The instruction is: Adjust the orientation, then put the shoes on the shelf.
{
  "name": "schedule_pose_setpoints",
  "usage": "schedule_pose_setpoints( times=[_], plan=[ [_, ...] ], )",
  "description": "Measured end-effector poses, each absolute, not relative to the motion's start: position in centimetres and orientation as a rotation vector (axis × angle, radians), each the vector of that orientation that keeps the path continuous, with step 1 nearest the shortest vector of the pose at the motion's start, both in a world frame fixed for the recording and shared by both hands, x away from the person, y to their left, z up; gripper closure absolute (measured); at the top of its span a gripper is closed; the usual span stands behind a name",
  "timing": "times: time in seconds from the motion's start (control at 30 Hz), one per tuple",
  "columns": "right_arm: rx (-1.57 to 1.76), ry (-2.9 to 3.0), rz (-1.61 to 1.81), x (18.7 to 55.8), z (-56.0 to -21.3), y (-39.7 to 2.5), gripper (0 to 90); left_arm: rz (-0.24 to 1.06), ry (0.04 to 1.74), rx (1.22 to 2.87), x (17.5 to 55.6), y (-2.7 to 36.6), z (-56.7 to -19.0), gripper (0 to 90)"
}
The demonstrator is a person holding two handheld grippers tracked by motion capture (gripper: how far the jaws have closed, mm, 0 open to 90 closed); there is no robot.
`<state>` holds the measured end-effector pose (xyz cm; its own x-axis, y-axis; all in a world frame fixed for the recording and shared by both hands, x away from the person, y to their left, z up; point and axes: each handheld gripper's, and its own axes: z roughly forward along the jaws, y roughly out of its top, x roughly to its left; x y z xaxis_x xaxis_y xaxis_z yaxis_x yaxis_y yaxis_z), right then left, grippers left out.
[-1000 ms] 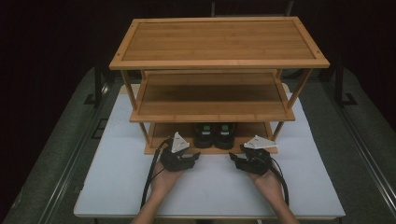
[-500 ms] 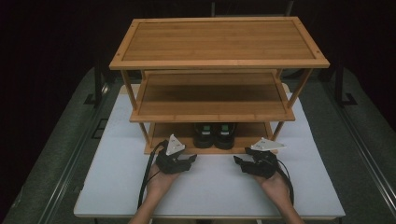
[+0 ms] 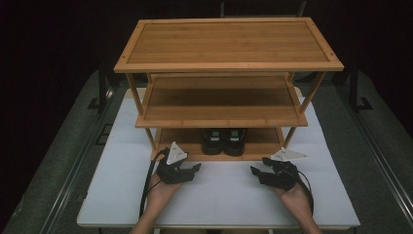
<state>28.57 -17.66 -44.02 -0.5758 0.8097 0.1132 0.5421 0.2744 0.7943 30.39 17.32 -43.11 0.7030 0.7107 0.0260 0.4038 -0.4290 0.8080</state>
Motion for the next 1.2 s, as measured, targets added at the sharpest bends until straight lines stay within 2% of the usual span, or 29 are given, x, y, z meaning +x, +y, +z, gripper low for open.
schedule_pose_setpoints(
  times=[1.2],
  plan=[
    [1.255, 2.195, 1.236, 25.4, -43.6, -22.0, 36.2, 0.478, 0.855, 2.055, 28.8, 20.9, -42.3, 34.1]
  ],
)
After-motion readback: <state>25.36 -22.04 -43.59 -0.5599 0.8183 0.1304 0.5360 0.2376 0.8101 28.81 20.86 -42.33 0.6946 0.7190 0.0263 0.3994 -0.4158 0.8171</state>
